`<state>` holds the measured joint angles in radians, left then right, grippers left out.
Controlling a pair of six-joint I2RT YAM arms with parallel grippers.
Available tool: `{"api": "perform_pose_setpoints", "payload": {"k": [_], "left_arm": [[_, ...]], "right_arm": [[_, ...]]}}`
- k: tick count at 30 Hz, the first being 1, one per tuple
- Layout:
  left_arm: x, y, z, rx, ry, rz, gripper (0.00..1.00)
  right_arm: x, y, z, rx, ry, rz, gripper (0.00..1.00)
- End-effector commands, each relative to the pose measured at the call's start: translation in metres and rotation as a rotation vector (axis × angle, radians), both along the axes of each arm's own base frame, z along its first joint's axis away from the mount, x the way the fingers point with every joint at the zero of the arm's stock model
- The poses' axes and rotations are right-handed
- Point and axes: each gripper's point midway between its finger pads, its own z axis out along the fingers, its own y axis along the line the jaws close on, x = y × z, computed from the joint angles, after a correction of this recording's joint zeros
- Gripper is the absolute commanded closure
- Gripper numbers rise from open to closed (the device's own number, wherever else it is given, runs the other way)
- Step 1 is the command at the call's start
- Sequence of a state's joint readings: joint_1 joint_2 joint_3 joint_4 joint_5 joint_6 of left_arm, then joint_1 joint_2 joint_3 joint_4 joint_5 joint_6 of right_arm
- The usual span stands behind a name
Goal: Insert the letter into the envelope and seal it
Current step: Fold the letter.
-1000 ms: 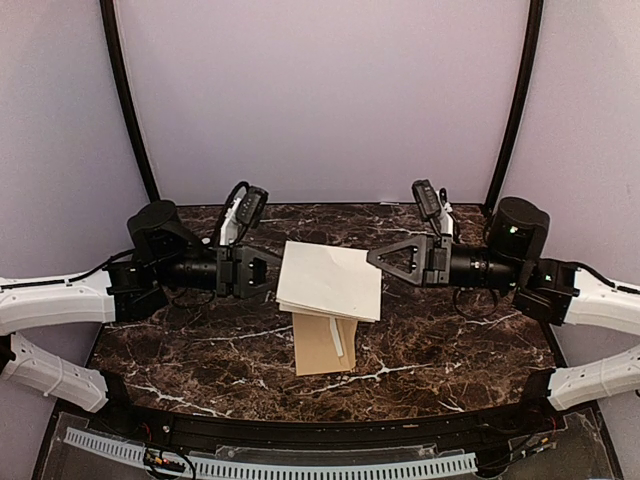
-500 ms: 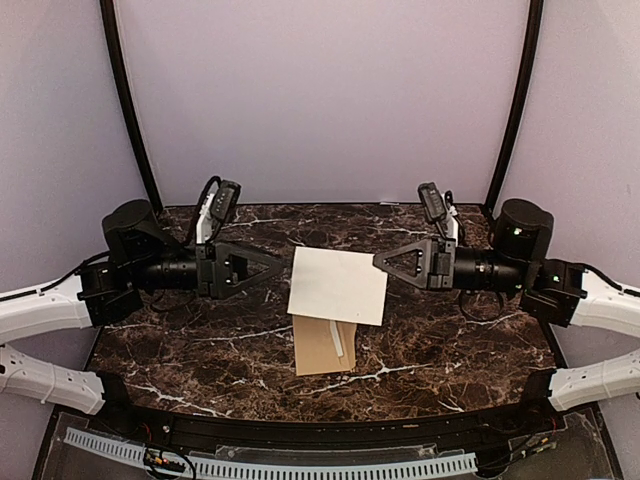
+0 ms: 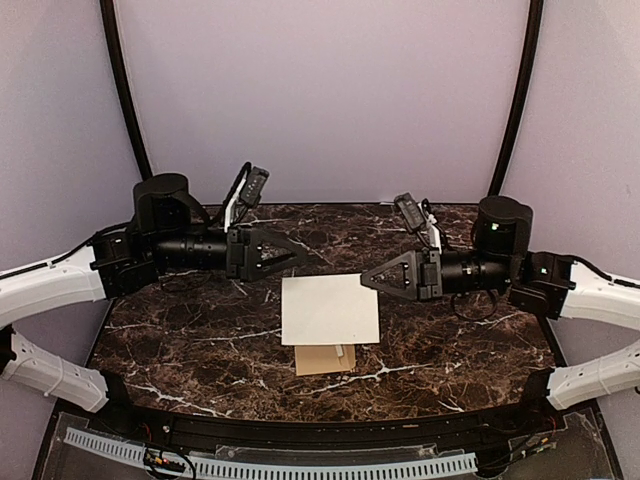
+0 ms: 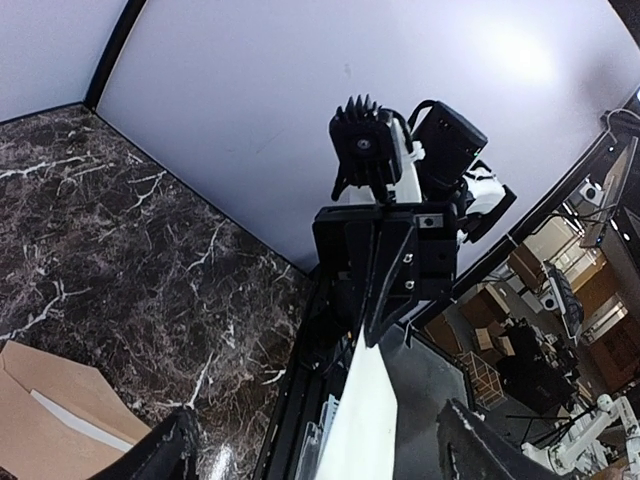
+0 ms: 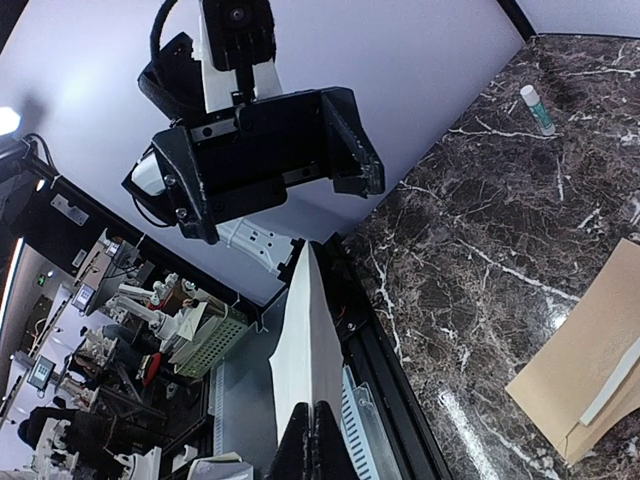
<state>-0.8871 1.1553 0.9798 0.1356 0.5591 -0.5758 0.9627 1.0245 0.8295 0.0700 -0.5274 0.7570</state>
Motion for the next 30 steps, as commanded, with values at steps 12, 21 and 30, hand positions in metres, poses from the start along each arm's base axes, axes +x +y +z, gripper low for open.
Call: {"api": "perform_pose_setpoints", "payload": {"k": [12, 21, 30], "left_arm": [[-0.039, -0.02, -0.018, 0.054, 0.013, -0.256, 0.56], [-0.045, -0.023, -0.034, 0.098, 0.043, -0.284, 0.81], [-0.047, -0.015, -0.035, 0.091, 0.034, -0.253, 0.83]], "right_arm": [[-0.013, 0.017, 0.009, -0.009, -0.044, 0.122, 1.0], [-0.01, 0.018, 0.013, -0.017, -0.057, 0.109, 1.0], [-0.007, 0.016, 0.012, -0.052, -0.065, 0.092, 1.0]]}}
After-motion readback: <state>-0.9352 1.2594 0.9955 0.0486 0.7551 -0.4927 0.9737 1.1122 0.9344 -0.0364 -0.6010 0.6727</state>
